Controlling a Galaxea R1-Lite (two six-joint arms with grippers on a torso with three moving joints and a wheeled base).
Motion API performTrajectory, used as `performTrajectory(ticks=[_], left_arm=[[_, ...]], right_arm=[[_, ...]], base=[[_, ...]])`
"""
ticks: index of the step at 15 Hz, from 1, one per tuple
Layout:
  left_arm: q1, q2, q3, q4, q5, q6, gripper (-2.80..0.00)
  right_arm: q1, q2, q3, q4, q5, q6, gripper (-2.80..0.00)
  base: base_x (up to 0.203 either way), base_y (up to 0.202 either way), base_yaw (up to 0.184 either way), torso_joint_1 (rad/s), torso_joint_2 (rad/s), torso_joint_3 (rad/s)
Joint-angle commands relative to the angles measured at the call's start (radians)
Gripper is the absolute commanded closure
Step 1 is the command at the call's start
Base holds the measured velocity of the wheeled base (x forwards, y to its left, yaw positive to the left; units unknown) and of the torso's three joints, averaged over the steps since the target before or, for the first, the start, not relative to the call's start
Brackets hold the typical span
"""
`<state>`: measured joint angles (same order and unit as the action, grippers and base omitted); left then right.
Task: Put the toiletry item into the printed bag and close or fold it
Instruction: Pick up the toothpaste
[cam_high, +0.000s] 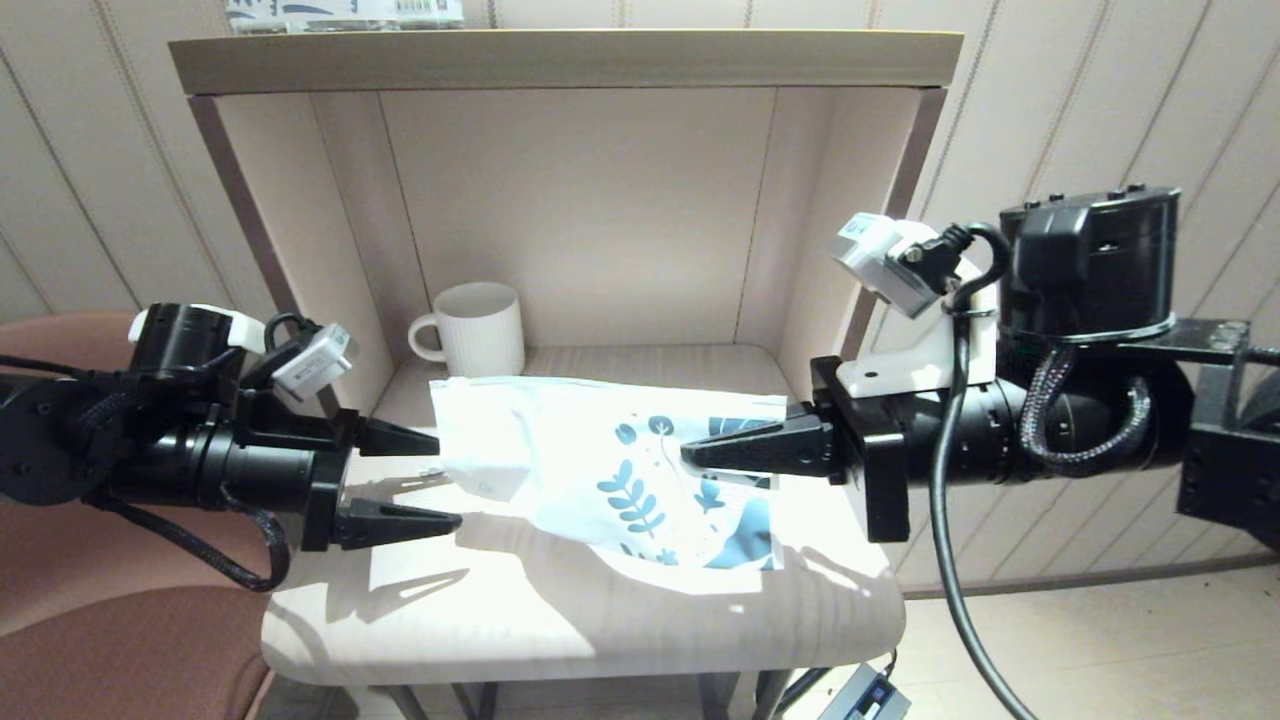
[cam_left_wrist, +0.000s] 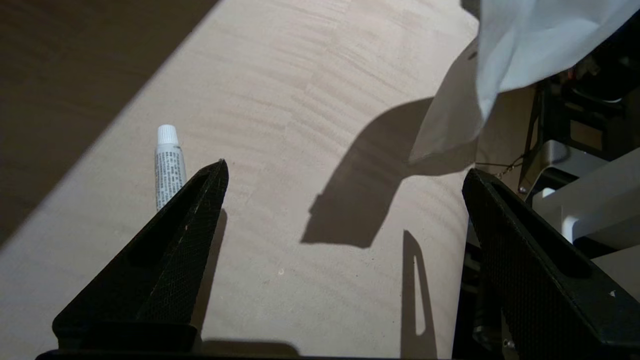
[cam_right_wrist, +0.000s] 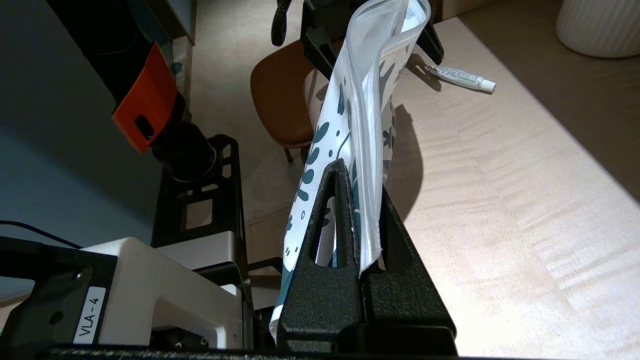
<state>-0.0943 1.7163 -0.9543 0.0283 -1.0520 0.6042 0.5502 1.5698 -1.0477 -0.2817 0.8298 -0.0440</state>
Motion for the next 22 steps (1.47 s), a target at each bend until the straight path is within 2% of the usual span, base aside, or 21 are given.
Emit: performTrajectory(ticks=[1, 4, 5, 7, 8, 12, 13, 14, 22], left_arm=[[0.0, 0.017, -0.001, -0.001, -0.005, 0.003, -2.8], [0.001, 0.063, -0.009, -0.024, 0.0, 0.002, -2.8], [0.001, 0.086, -0.003, -0.075, 0.022, 0.0, -2.8], [0.0, 0.138, 0.006, -0.179, 0.109, -0.012, -2.8], [-0.001, 0.149, 0.013, -0.203, 0.122, -0.019, -2.8], [0.0, 0.143, 0.02, -0.208, 0.127, -0.01, -2.8], [0.0, 0.137, 0.026, -0.208, 0.126, -0.007, -0.9], [-0.001, 0.133, 0.031, -0.208, 0.124, -0.007, 0.0], [-0.005, 0.042, 0.067, -0.202, 0.123, -0.009, 0.0]], right_arm=[[-0.003, -0.004, 0.0, -0.002, 0.005, 0.0, 0.0], [-0.016, -0.016, -0.002, -0.001, 0.005, 0.0, 0.0], [-0.02, -0.017, -0.002, 0.0, 0.005, 0.0, 0.0], [-0.024, -0.017, -0.002, 0.001, 0.005, 0.0, 0.0], [-0.027, -0.017, -0.003, 0.001, 0.005, 0.0, 0.0], [-0.035, -0.016, -0.006, -0.002, 0.011, 0.0, 0.0], [-0.036, -0.016, -0.005, -0.002, 0.011, 0.0, 0.0], [-0.036, -0.019, -0.003, -0.002, 0.011, 0.0, 0.0], [-0.035, -0.028, 0.014, -0.002, 0.011, 0.0, 0.0]], base=[[0.0, 0.0, 0.0, 0.0, 0.0, 0.0], [0.0, 0.0, 0.0, 0.0, 0.0, 0.0], [0.0, 0.0, 0.0, 0.0, 0.0, 0.0], [0.0, 0.0, 0.0, 0.0, 0.0, 0.0], [0.0, 0.0, 0.0, 0.0, 0.0, 0.0], [0.0, 0.0, 0.0, 0.0, 0.0, 0.0], [0.0, 0.0, 0.0, 0.0, 0.0, 0.0], [0.0, 0.0, 0.0, 0.0, 0.0, 0.0], [0.0, 0.0, 0.0, 0.0, 0.0, 0.0]])
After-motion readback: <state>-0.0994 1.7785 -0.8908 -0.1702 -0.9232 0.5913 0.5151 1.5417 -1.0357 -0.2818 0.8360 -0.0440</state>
